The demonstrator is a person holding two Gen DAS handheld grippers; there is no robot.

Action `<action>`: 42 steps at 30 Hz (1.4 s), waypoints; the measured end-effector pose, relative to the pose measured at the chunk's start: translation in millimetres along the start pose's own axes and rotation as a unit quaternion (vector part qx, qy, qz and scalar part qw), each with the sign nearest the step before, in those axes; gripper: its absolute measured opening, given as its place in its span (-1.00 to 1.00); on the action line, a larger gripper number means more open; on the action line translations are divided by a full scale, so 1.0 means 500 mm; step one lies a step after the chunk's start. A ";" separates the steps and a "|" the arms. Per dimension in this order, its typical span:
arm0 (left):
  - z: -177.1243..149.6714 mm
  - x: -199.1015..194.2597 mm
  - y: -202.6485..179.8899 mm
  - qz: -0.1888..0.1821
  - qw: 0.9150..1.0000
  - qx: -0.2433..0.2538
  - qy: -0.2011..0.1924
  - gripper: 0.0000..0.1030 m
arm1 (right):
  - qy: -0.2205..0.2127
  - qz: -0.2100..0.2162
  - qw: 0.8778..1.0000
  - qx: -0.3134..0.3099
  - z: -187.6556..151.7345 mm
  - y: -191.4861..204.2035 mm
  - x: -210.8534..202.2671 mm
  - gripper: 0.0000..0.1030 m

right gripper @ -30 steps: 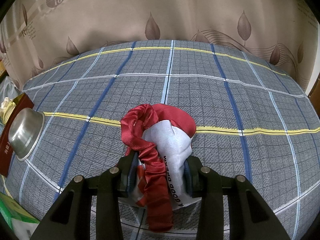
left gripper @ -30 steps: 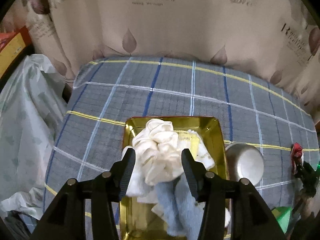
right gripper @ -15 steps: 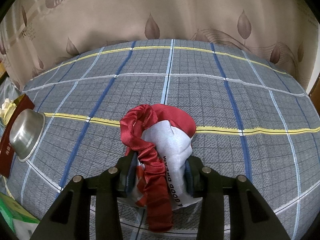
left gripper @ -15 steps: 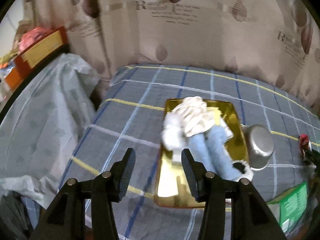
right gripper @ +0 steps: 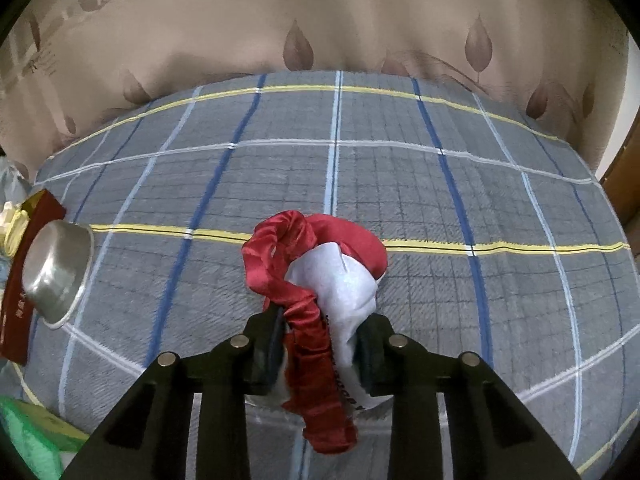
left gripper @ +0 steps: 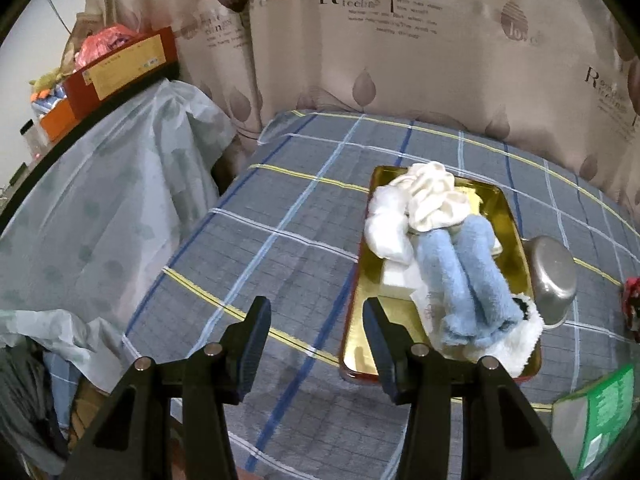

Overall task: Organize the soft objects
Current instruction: 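Withdraw the open left gripper from the gold tray, then carry the red-and-white bag into the gold tray and open the right gripper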

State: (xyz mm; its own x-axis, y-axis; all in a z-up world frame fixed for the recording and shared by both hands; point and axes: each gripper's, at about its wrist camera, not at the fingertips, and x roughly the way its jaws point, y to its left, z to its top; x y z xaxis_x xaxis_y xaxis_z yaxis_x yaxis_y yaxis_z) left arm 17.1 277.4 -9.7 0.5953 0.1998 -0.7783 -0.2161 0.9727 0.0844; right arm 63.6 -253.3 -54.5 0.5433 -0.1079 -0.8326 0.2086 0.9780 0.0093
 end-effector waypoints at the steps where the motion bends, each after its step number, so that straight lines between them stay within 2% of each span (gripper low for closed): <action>1: 0.000 0.001 0.002 0.001 1.000 0.000 0.000 -0.05 | -0.003 0.001 1.000 -0.001 0.001 0.005 -0.012 -0.47; 4: -0.002 0.004 0.011 -0.002 1.000 -0.007 0.002 -0.05 | -0.006 0.009 1.000 -0.007 0.010 0.024 -0.046 -0.47; 10: -0.003 0.007 0.024 -0.001 1.000 -0.015 0.007 -0.05 | -0.029 0.053 0.997 -0.042 0.047 0.109 -0.137 -0.47; 15: -0.001 0.004 0.032 0.000 1.000 -0.016 0.007 -0.05 | -0.038 0.097 0.990 -0.095 0.062 0.237 -0.186 -0.47; 19: -0.001 0.000 0.036 -0.003 1.000 -0.019 0.005 -0.05 | -0.029 0.143 0.982 -0.123 0.059 0.340 -0.198 -0.47; 25: -0.001 -0.004 0.040 0.001 1.000 -0.020 0.004 -0.05 | -0.011 0.188 0.965 -0.181 0.044 0.507 -0.187 -0.47; 30: 0.000 -0.007 0.041 -0.008 1.000 -0.023 0.004 -0.05 | 0.006 0.199 0.957 -0.212 0.030 0.608 -0.158 -0.47; 38: -0.002 -0.012 0.042 -0.012 1.000 -0.027 0.004 -0.05 | 0.049 0.199 0.951 -0.232 0.004 0.707 -0.082 -0.47; 42: 0.000 -0.011 0.043 -0.015 0.999 -0.028 0.006 -0.05 | 0.050 0.209 0.950 -0.228 -0.004 0.747 -0.064 -0.47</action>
State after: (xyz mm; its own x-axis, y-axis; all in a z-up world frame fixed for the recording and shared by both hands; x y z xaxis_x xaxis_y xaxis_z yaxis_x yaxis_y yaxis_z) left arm 8.9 297.2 -3.6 0.5935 0.1690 -0.7869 -0.2420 0.9699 0.0258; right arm 122.6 115.8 -25.2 0.4159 0.3013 -0.8581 -0.3940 0.9101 0.1286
